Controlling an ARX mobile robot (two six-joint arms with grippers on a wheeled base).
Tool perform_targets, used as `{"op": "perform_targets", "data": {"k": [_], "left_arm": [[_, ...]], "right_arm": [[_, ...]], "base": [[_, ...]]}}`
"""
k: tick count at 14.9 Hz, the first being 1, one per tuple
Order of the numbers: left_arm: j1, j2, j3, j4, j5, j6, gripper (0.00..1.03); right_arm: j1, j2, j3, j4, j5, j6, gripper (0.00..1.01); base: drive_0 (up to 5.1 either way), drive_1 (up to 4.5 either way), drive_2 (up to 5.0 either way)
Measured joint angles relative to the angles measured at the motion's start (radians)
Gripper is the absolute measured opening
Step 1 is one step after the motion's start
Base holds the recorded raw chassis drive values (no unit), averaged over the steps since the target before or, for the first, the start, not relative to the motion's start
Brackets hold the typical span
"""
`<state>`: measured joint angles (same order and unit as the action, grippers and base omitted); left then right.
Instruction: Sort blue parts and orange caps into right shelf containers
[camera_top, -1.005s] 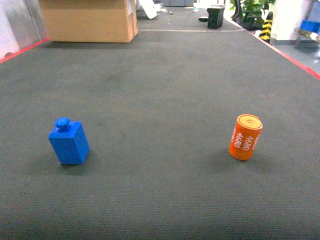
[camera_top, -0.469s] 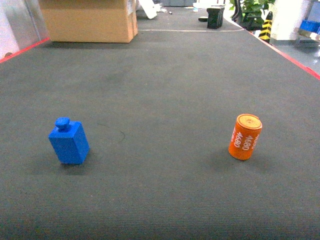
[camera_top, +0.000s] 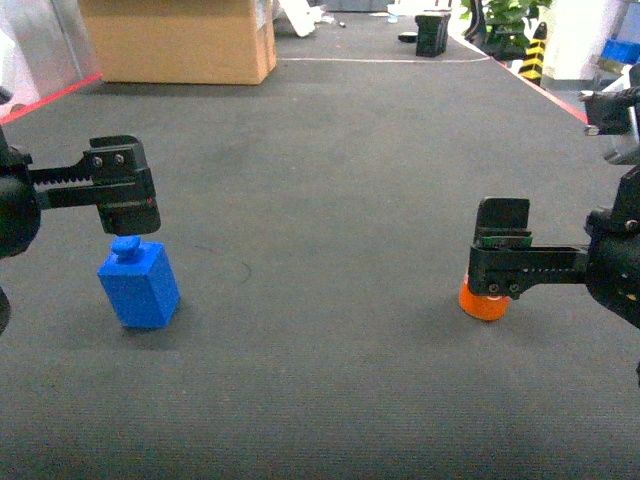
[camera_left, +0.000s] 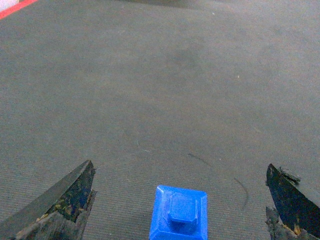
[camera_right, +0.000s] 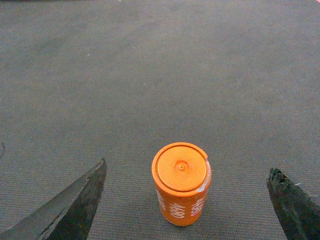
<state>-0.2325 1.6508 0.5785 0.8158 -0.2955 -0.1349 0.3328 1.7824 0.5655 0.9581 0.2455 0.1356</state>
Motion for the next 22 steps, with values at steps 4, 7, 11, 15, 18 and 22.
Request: {"op": "perform_targets", "data": {"k": [4,7,11,15,18,22], "left_arm": [[-0.010,0.086,0.015,-0.007,0.013,-0.017,0.98],[-0.015,0.156,0.034,-0.013,0.019,-0.018,0.98],[-0.016,0.192,0.039,-0.017,0.019,-0.019,0.98],[-0.029,0.230,0.047,-0.022,0.018,-0.023,0.98],[-0.032,0.285,0.055,-0.021,0.014,-0.023,0.98],[-0.014,0.370,0.117,-0.019,-0.005,-0.026,0.98]], "right_arm": [[-0.021,0.094,0.049,-0.001,-0.014,0.048,0.98],[-0.033,0.172,0.098,-0.016,-0.024,0.063,0.98],[-0.032,0.214,0.129,-0.027,-0.028,0.082,0.98],[-0.023,0.268,0.177,-0.045,-0.029,0.092,0.98],[-0.010,0.327,0.217,-0.050,-0.024,0.103,0.98],[0.008,0.390,0.294,-0.098,0.006,0.122,0.98]], "base": [[0.0,0.00,0.0],[0.0,0.00,0.0],[0.0,0.00,0.0],[0.0,0.00,0.0],[0.0,0.00,0.0],[0.0,0.00,0.0]]}}
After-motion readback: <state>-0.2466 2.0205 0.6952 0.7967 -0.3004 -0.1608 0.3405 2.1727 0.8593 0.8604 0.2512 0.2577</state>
